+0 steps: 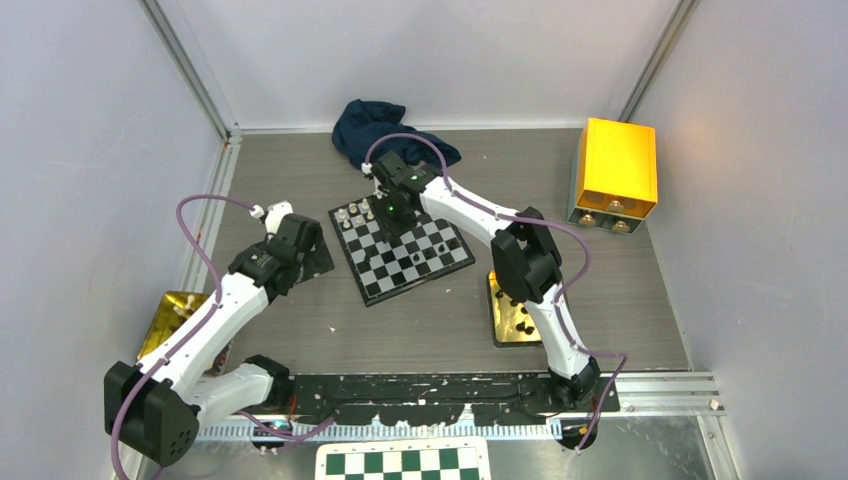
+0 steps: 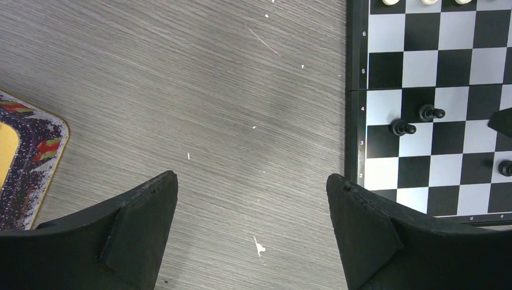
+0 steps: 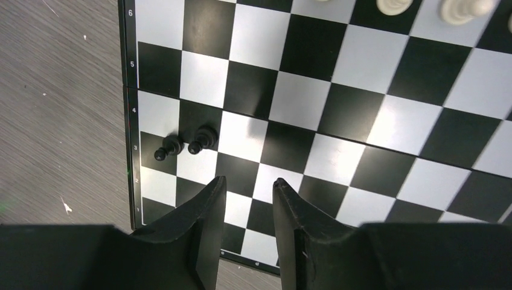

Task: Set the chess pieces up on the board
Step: Pick up the chess piece from the chessboard.

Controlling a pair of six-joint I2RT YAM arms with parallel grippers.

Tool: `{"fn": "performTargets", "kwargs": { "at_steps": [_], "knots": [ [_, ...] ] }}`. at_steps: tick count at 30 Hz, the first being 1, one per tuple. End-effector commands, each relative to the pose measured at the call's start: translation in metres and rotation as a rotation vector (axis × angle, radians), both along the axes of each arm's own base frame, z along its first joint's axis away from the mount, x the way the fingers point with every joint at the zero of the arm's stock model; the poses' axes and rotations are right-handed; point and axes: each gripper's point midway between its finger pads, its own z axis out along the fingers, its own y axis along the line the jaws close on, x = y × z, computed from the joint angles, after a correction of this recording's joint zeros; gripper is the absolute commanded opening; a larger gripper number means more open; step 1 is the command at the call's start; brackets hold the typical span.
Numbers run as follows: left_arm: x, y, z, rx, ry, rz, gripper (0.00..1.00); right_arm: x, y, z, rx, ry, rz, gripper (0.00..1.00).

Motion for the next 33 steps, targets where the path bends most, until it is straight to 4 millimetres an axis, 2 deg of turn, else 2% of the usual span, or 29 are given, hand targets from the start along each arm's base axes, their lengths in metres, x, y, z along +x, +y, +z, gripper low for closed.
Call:
{"fn": "performTargets", "kwargs": {
  "at_steps": [1,8,33],
  "knots": [
    [0.012,-0.003,0.021,-0.015,-0.077,-0.006,0.94,0.001,0.027,0.020,0.088,-0.028,0.064,0.41],
    [0.011,-0.004,0.024,-0.017,-0.088,-0.028,0.94,0.000,0.041,0.014,0.087,-0.031,0.079,0.42],
    [0.009,-0.004,0.022,0.004,-0.099,-0.052,0.95,-0.004,0.054,-0.009,0.059,0.005,0.085,0.40]
  ]
}}
